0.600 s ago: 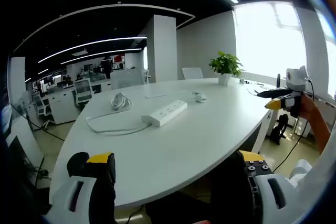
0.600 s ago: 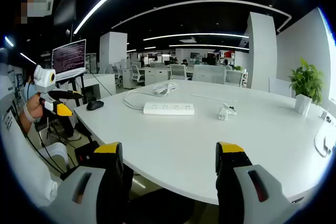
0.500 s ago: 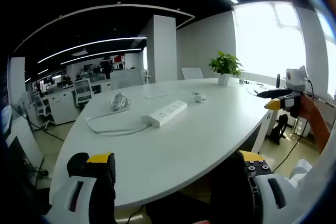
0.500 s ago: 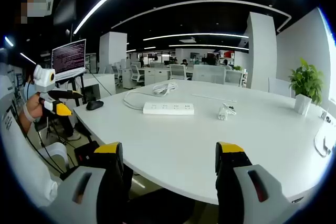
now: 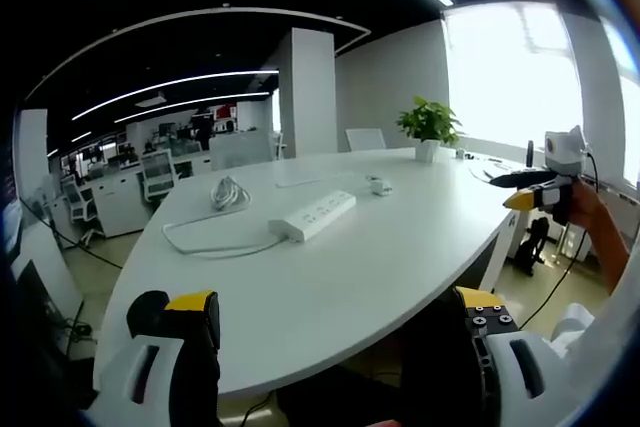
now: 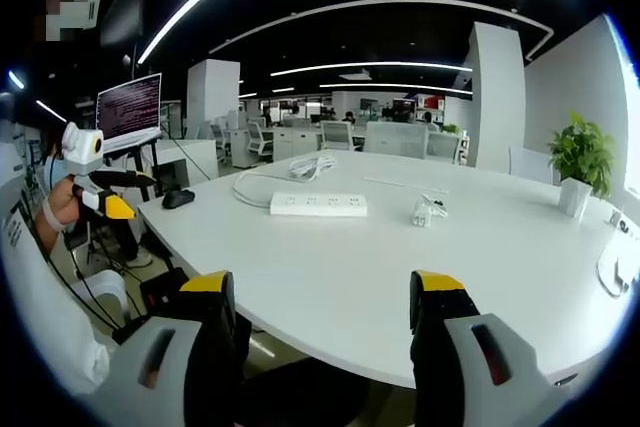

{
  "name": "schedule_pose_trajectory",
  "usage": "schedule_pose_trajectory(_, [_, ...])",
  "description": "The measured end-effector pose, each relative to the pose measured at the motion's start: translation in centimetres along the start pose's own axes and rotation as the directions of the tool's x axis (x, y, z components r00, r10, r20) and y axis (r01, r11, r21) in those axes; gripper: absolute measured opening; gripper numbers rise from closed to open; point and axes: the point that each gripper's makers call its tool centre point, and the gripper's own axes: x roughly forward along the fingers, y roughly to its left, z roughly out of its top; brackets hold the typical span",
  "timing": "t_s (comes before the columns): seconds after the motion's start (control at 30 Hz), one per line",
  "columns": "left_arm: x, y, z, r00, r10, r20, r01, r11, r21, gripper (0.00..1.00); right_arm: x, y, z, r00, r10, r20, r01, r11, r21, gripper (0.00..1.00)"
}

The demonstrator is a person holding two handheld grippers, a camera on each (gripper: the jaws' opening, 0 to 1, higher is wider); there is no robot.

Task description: Straighten the power strip on the desk, plug the charger into it

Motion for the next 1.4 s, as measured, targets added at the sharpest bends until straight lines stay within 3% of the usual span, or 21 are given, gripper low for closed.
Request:
schedule_pose_trajectory(1.1, [0.3, 0.2, 1.3, 1.000, 0.001, 0.015, -0.001, 1.000, 0.016, 0.96, 0.4, -0.2, 0.0, 1.000, 0.016, 0.004, -0.016, 1.000, 0.008, 0.70])
schedule_pose_trajectory(1.4, [0.6, 1.9, 1.9, 0.999, 0.027, 0.022, -0.027, 1.000, 0.007, 0.96, 1.3, -0.4, 0.3, 1.000, 0.027, -0.015, -0.027, 1.000, -0.004, 0.70])
